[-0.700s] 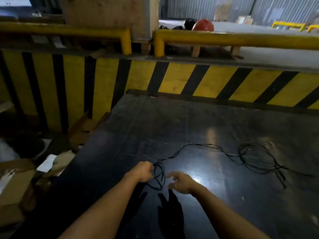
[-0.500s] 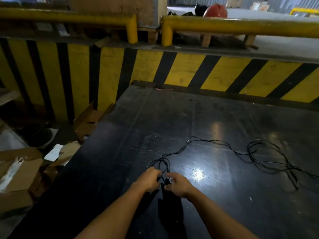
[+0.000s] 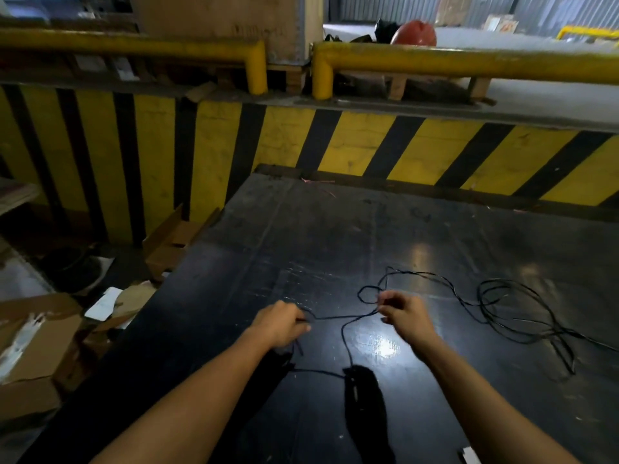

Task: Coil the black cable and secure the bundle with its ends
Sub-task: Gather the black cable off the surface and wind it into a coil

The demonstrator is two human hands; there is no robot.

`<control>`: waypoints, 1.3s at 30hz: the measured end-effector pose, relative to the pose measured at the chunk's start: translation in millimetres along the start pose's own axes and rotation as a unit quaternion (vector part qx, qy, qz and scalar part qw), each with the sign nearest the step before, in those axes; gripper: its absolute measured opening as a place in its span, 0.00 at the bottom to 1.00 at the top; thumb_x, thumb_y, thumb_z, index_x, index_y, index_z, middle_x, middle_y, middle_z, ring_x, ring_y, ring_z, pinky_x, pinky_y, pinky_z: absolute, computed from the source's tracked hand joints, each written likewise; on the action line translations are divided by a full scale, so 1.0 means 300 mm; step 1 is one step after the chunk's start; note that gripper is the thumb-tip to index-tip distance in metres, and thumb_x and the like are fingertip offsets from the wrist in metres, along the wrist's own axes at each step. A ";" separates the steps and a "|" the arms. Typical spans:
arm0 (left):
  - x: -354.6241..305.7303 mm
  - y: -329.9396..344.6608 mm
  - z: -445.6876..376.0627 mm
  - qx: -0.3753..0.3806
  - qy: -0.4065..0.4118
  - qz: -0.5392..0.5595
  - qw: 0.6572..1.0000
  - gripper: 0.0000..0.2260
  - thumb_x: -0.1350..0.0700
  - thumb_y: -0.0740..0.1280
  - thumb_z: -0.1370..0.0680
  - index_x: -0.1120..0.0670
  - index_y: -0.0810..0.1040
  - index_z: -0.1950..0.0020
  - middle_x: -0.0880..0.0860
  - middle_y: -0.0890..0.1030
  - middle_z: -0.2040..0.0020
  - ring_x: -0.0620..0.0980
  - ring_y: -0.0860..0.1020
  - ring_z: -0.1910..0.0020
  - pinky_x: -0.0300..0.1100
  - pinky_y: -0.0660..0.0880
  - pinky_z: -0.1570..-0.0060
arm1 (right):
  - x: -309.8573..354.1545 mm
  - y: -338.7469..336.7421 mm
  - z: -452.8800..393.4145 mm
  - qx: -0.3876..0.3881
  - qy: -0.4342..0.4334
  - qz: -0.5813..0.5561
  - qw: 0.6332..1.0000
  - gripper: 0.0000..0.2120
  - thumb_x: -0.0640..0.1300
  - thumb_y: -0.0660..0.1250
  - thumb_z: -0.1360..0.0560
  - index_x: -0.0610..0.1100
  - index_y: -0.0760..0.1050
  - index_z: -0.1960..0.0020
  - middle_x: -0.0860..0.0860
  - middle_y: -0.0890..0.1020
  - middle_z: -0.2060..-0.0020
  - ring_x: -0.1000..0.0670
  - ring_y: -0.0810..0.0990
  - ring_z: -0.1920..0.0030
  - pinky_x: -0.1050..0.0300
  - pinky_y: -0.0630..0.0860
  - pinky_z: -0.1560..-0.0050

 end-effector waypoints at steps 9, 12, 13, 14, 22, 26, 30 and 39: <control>-0.050 -0.541 0.072 -0.212 0.011 0.043 0.976 0.12 0.46 0.67 0.25 0.49 0.76 0.67 0.50 0.77 0.68 0.50 0.77 0.64 0.44 0.72 0.66 | 0.240 -0.293 -0.026 -0.084 -0.064 0.093 0.990 0.09 0.30 0.63 0.26 0.37 0.77 0.47 0.42 0.80 0.55 0.43 0.78 0.53 0.45 0.77 0.48; -0.072 -0.690 0.119 -0.274 0.019 0.065 0.959 0.14 0.47 0.68 0.26 0.52 0.77 0.68 0.50 0.78 0.70 0.48 0.78 0.67 0.45 0.74 0.66 | 0.302 -0.358 -0.011 -0.113 -0.068 0.175 0.976 0.12 0.33 0.63 0.26 0.38 0.77 0.43 0.40 0.81 0.48 0.45 0.79 0.52 0.49 0.77 0.52; -0.081 -0.741 0.141 -0.297 0.025 0.076 0.952 0.14 0.47 0.68 0.26 0.52 0.77 0.68 0.50 0.77 0.71 0.49 0.77 0.67 0.48 0.77 0.65 | 0.319 -0.370 -0.004 -0.114 -0.064 0.209 0.969 0.14 0.34 0.63 0.25 0.38 0.76 0.41 0.40 0.81 0.45 0.44 0.79 0.51 0.52 0.76 0.53; -0.098 -0.786 0.165 -0.315 0.036 0.087 0.944 0.15 0.47 0.67 0.25 0.52 0.76 0.69 0.51 0.77 0.71 0.49 0.77 0.68 0.50 0.77 0.63 | 0.339 -0.372 0.004 -0.110 -0.061 0.246 0.961 0.15 0.37 0.63 0.25 0.38 0.74 0.39 0.40 0.80 0.43 0.43 0.79 0.48 0.52 0.75 0.52; -0.518 -0.902 0.317 -0.259 0.213 0.054 0.941 0.11 0.47 0.67 0.24 0.52 0.80 0.63 0.47 0.75 0.69 0.43 0.72 0.69 0.42 0.69 0.66 | 0.620 -0.214 0.163 -0.051 -0.139 0.256 0.955 0.31 0.51 0.67 0.26 0.44 0.60 0.28 0.43 0.66 0.30 0.43 0.69 0.32 0.51 0.69 0.36; -0.674 -0.979 0.372 -0.296 0.246 -0.010 0.923 0.10 0.46 0.66 0.25 0.51 0.83 0.57 0.48 0.78 0.65 0.45 0.75 0.65 0.43 0.71 0.66 | 0.817 -0.123 0.280 0.048 -0.258 0.073 0.962 0.13 0.34 0.61 0.24 0.41 0.72 0.40 0.47 0.79 0.50 0.47 0.77 0.45 0.48 0.74 0.41; -0.733 -1.053 0.417 -0.335 0.240 -0.102 0.905 0.12 0.44 0.65 0.25 0.50 0.83 0.56 0.51 0.82 0.61 0.48 0.78 0.62 0.47 0.76 0.64 | 0.842 -0.183 0.315 0.056 -0.235 -0.116 0.963 0.13 0.31 0.53 0.24 0.38 0.75 0.48 0.45 0.82 0.60 0.44 0.81 0.53 0.55 0.79 0.50; -0.778 -1.064 0.433 -0.319 0.224 -0.081 0.917 0.11 0.47 0.66 0.24 0.52 0.82 0.49 0.50 0.83 0.55 0.45 0.78 0.59 0.43 0.76 0.59 | 0.928 -0.329 0.329 0.053 -0.268 -0.019 0.962 0.10 0.49 0.59 0.21 0.46 0.78 0.49 0.50 0.74 0.67 0.53 0.72 0.67 0.57 0.70 0.64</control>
Point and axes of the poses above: each hand's wrist, its own z-axis away from the middle knuckle, its own y-axis out of the palm, x = y × z, the point moved 10 cm from there along -z, towards the middle knuckle
